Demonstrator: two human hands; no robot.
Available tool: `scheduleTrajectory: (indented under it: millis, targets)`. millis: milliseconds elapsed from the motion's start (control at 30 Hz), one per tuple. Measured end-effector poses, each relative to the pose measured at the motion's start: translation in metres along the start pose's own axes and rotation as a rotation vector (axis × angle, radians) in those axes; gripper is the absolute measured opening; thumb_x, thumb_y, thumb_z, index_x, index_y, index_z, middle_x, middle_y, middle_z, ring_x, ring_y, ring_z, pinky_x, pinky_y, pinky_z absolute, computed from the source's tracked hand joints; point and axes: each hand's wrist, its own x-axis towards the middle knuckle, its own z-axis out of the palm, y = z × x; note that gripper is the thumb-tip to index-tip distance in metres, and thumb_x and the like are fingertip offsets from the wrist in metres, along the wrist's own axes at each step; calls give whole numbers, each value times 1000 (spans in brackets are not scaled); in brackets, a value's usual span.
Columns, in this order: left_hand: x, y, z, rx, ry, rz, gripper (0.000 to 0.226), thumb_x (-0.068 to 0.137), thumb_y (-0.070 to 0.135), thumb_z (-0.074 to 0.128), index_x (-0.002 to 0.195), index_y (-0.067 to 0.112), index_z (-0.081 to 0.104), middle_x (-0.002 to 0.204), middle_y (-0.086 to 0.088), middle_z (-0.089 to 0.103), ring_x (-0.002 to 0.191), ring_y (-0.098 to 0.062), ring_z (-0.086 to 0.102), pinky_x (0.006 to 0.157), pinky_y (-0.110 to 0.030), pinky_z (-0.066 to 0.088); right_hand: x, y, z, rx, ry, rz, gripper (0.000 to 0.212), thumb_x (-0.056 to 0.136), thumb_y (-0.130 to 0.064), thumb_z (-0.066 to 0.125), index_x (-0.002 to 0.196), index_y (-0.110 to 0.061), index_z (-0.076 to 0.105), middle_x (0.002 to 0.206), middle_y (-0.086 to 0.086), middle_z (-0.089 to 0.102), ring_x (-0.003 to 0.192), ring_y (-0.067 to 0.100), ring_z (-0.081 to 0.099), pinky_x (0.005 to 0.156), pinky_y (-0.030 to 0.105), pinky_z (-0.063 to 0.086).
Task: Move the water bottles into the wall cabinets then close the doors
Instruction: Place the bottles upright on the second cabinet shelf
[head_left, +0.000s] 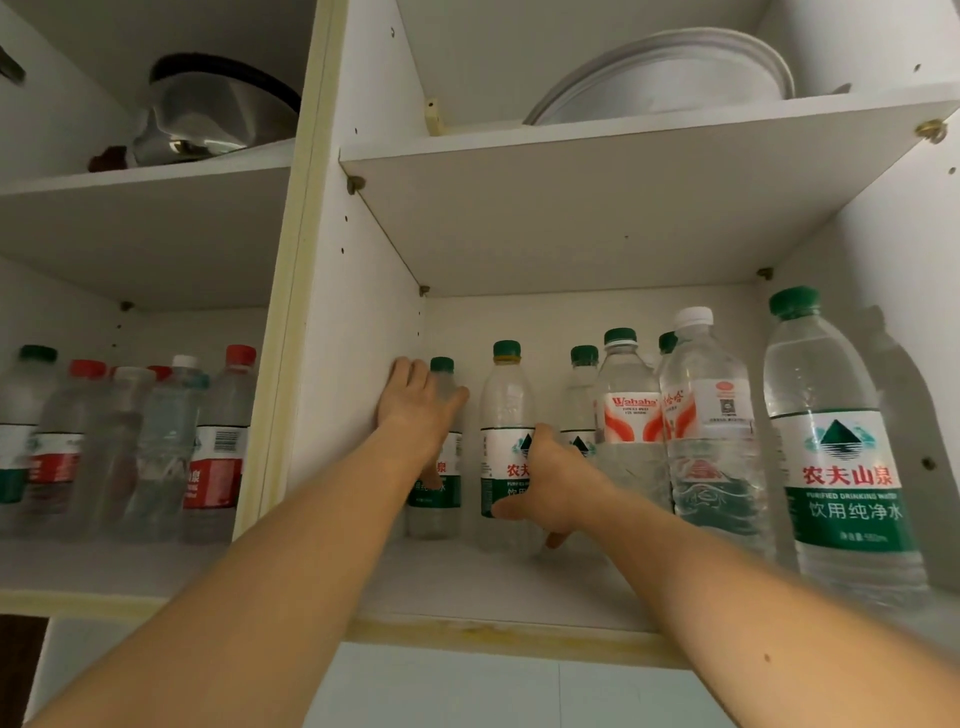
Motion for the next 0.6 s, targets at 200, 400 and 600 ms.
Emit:
scheduleTrajectory:
  millis: [200,400,600]
  targets:
    - [-3,2,2,73,-6,-25,120,70,62,81,158,23,10,155,-20,33,143,-38,27,121,-53,10,-2,1,0,-12,5,-11,84,84,-22,82,147,-18,26,124,10,52,107,32,59,62,40,64]
    - [-14,5,5,169,5,-78,124,77,71,69,160,7,2,163,-19,23,151,-41,15,122,-61,-6,-2,0,1,-48,15,6,82,84,-24,82,145,-17,28,125,11,52,108,33,58,63,43,65]
    - [-12,9,15,235,-22,-125,103,93,69,44,161,5,-1,167,-20,11,154,-45,2,115,-67,-19,16,-13,9,-112,-24,72,88,86,-24,79,152,-17,20,125,15,52,102,32,61,67,40,64]
